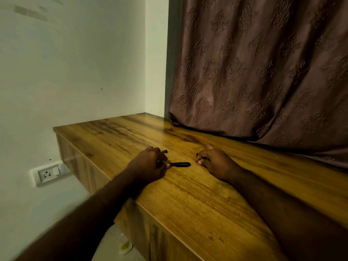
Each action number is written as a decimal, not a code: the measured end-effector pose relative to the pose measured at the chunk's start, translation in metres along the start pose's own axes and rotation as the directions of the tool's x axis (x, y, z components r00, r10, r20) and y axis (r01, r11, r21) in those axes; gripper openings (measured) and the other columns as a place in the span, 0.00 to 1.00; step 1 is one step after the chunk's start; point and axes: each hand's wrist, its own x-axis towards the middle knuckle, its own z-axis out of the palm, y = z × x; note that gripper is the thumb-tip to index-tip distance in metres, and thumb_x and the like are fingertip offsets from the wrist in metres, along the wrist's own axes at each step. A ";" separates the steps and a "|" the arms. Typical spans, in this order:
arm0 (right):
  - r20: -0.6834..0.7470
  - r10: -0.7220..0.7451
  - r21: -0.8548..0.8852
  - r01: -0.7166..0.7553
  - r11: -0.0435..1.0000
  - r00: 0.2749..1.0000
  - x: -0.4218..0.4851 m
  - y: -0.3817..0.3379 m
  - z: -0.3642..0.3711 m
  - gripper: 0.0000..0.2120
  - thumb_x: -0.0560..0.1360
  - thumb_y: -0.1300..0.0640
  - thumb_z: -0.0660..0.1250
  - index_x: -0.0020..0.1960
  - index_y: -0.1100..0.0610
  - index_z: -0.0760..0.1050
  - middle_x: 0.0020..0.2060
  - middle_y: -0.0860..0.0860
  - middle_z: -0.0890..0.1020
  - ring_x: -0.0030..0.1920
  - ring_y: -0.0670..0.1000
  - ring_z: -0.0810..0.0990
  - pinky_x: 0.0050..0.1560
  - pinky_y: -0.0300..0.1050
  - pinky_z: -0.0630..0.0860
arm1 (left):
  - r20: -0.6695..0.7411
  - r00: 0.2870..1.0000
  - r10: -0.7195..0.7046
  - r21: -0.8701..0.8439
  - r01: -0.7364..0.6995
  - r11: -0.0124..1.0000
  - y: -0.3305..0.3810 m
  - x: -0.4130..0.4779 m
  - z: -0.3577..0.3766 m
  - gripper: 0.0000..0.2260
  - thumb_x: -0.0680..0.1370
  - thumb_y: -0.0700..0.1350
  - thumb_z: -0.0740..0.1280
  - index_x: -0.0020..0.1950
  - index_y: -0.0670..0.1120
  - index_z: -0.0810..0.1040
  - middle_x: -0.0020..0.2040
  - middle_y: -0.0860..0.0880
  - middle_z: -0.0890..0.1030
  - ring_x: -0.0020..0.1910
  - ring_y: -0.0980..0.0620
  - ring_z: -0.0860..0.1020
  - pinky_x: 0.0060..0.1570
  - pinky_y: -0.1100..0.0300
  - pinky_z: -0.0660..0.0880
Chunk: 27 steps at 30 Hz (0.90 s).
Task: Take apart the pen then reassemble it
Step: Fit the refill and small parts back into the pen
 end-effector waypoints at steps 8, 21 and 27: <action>-0.047 0.010 -0.132 -0.016 0.991 0.999 0.004 0.001 0.005 0.04 0.76 0.57 0.64 0.46 0.51 0.78 0.44 0.44 0.69 0.54 0.49 0.69 0.52 0.42 0.61 | 0.011 1.000 0.004 -0.032 -0.004 0.999 -0.001 0.000 0.000 0.10 0.75 0.51 0.67 0.52 0.49 0.83 0.47 0.46 0.79 0.47 0.50 0.74 0.44 0.57 0.72; -0.297 0.253 0.442 -0.102 0.891 0.921 0.010 -0.025 -0.007 0.06 0.77 0.62 0.64 0.47 0.53 0.77 0.38 0.47 0.78 0.38 0.45 0.75 0.37 0.41 0.71 | -0.025 0.998 -0.049 -0.016 0.049 0.999 0.015 0.002 0.001 0.08 0.76 0.50 0.65 0.49 0.48 0.80 0.47 0.48 0.80 0.46 0.50 0.77 0.44 0.55 0.75; -0.137 0.425 0.730 -0.199 0.654 0.895 0.011 -0.035 -0.026 0.08 0.77 0.66 0.61 0.49 0.58 0.77 0.36 0.54 0.78 0.30 0.46 0.75 0.29 0.40 0.69 | -0.143 0.986 -0.090 -0.034 0.086 0.996 0.011 -0.002 0.004 0.10 0.77 0.51 0.64 0.54 0.47 0.75 0.48 0.46 0.82 0.44 0.46 0.79 0.41 0.55 0.73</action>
